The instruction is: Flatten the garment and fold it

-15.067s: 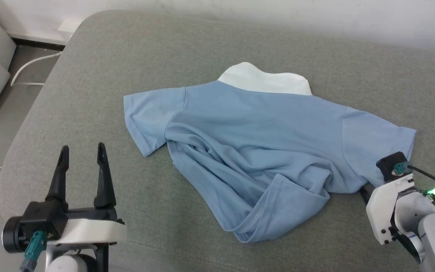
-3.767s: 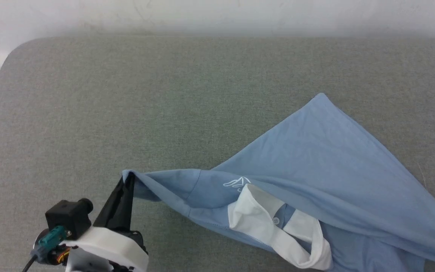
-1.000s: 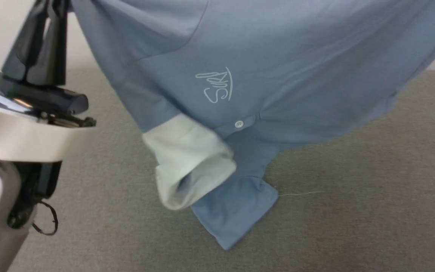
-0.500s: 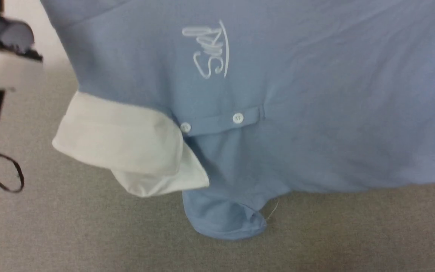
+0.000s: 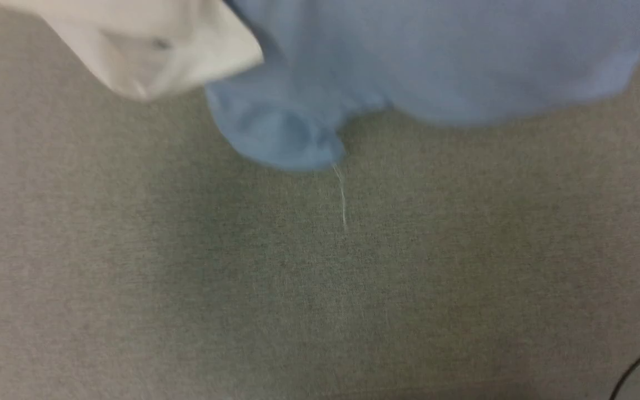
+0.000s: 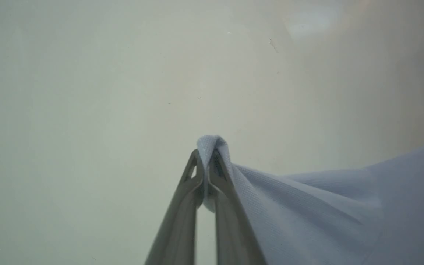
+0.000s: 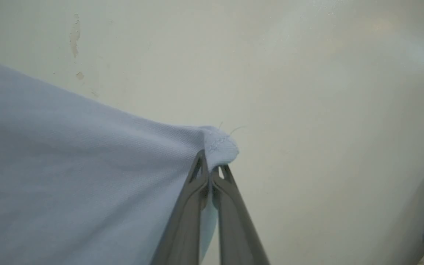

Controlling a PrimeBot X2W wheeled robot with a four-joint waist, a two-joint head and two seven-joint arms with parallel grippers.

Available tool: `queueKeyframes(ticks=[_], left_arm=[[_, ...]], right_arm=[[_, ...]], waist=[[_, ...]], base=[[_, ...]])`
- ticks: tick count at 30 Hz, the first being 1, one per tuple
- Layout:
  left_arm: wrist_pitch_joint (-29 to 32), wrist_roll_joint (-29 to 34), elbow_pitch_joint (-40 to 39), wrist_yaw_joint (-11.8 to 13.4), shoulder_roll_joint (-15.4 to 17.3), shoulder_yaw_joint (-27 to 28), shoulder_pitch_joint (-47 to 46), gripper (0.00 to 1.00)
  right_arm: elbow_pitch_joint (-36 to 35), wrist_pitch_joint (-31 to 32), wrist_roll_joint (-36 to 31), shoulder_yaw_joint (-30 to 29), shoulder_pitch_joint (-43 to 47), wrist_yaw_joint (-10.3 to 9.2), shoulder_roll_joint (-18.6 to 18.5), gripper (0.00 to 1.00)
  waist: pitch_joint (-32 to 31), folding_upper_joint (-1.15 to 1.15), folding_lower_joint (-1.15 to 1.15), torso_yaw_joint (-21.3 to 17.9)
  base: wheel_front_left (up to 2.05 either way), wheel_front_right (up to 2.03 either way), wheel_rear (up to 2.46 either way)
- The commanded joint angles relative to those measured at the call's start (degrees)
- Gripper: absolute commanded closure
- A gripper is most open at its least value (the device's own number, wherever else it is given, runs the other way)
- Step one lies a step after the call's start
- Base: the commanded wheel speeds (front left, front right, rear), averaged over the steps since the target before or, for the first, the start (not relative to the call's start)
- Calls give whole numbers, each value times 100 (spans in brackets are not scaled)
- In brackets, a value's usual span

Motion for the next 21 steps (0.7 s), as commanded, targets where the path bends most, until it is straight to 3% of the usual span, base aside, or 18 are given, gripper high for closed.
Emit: queueKeyframes(ticks=[1,9,14,17,21], left_arm=[[-130,146,301,-71,-87,-23,-426,100],[-1219,834,2014,-213,-531,-136,-2424,100],[-1632,1060,2595,-199,-724,-119,-3090,100],[-1722,1207,2799,-287,-849,-163,-3200,100],[-1734,1341,2743,-450,-950,-202,-2681,100]], right_arm=[[263,-155,-100,15,-361,-13,120,100],[1679,-1183,-689,-148,-1873,-13,710,100],[2222,-1700,-977,-290,-2276,-13,928,100],[2546,-1981,-1089,-335,-2338,-13,1041,100],[2908,-2266,-1136,-261,-2071,-13,1162,100]], waist=[[970,0,-3,-167],[1667,0,-3,-191],[1863,0,-3,-161],[1982,0,-3,-85],[2011,0,-3,5]], base=[[0,0,0],[0,0,0],[0,0,0],[0,0,0],[0,0,0]])
